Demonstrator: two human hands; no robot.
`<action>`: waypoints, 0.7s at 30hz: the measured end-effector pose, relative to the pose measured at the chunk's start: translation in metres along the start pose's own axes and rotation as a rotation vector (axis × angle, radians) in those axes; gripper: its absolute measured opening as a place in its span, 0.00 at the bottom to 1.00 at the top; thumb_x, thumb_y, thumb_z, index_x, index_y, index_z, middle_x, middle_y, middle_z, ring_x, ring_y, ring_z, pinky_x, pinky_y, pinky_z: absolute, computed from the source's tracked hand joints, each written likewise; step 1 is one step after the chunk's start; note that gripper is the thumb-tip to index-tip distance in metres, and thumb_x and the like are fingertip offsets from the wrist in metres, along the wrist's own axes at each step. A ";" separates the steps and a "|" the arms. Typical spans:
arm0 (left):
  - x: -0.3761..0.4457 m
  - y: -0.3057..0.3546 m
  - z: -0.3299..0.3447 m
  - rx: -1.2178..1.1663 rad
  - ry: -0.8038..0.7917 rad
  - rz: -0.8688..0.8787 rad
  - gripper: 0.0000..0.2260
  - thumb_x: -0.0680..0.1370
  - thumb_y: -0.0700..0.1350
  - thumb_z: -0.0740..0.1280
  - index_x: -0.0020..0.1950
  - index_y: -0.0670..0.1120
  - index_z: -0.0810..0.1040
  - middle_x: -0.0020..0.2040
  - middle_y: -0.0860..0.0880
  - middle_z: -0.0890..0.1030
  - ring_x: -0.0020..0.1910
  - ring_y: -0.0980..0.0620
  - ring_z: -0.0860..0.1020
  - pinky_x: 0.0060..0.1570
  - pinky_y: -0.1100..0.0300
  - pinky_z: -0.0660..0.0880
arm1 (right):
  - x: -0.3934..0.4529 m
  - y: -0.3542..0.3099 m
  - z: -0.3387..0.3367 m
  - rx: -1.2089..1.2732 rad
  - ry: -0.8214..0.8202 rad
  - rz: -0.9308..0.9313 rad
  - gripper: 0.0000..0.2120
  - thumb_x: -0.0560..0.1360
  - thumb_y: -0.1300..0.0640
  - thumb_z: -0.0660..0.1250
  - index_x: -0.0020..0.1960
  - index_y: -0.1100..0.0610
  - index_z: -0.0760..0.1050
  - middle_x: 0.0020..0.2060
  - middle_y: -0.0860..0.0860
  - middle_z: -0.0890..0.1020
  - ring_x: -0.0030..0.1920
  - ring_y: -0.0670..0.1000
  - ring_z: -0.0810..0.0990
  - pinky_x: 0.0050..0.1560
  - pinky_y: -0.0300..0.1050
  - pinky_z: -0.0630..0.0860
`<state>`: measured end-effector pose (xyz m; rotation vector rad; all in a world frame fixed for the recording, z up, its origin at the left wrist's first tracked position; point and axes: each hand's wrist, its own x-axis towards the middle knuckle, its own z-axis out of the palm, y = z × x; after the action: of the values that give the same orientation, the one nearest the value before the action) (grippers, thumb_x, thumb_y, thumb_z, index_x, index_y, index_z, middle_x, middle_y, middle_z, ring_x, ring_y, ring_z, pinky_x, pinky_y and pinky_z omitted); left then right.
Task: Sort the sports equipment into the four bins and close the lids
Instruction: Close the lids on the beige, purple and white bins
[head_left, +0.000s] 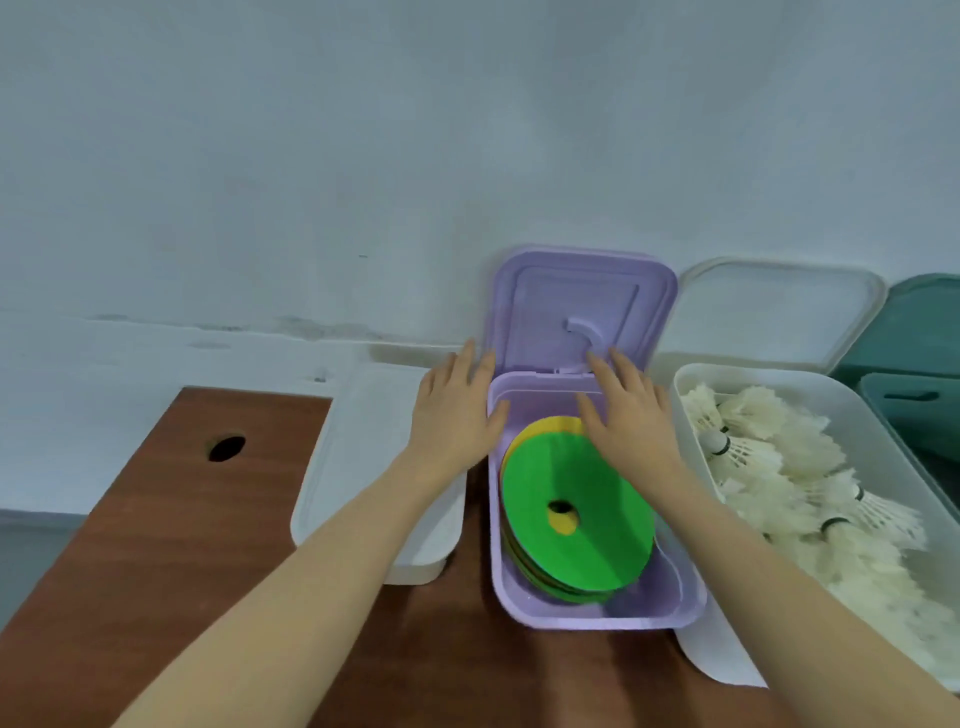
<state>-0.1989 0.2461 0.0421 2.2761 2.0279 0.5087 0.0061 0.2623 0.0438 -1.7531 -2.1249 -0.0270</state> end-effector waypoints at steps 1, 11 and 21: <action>0.011 0.010 0.002 -0.003 0.016 -0.012 0.30 0.78 0.57 0.57 0.76 0.46 0.54 0.76 0.40 0.54 0.72 0.40 0.58 0.68 0.47 0.57 | 0.008 0.012 -0.005 -0.005 0.013 -0.006 0.26 0.76 0.50 0.61 0.72 0.54 0.63 0.72 0.60 0.64 0.67 0.62 0.68 0.63 0.57 0.63; 0.086 0.053 -0.008 -0.132 0.161 -0.129 0.37 0.78 0.57 0.59 0.76 0.46 0.40 0.76 0.37 0.48 0.67 0.35 0.66 0.61 0.46 0.67 | 0.069 0.053 -0.014 0.112 0.143 -0.041 0.38 0.72 0.45 0.61 0.76 0.57 0.51 0.73 0.63 0.56 0.67 0.67 0.65 0.63 0.60 0.65; 0.090 0.043 -0.013 -0.405 0.149 -0.139 0.34 0.78 0.55 0.60 0.76 0.52 0.42 0.73 0.39 0.56 0.60 0.37 0.73 0.59 0.50 0.70 | 0.073 0.056 -0.009 0.346 0.180 -0.027 0.39 0.71 0.40 0.56 0.76 0.55 0.48 0.73 0.65 0.54 0.72 0.64 0.57 0.65 0.60 0.64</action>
<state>-0.1533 0.3260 0.0840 1.8965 1.9083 0.9987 0.0513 0.3417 0.0613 -1.4632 -1.8928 0.1609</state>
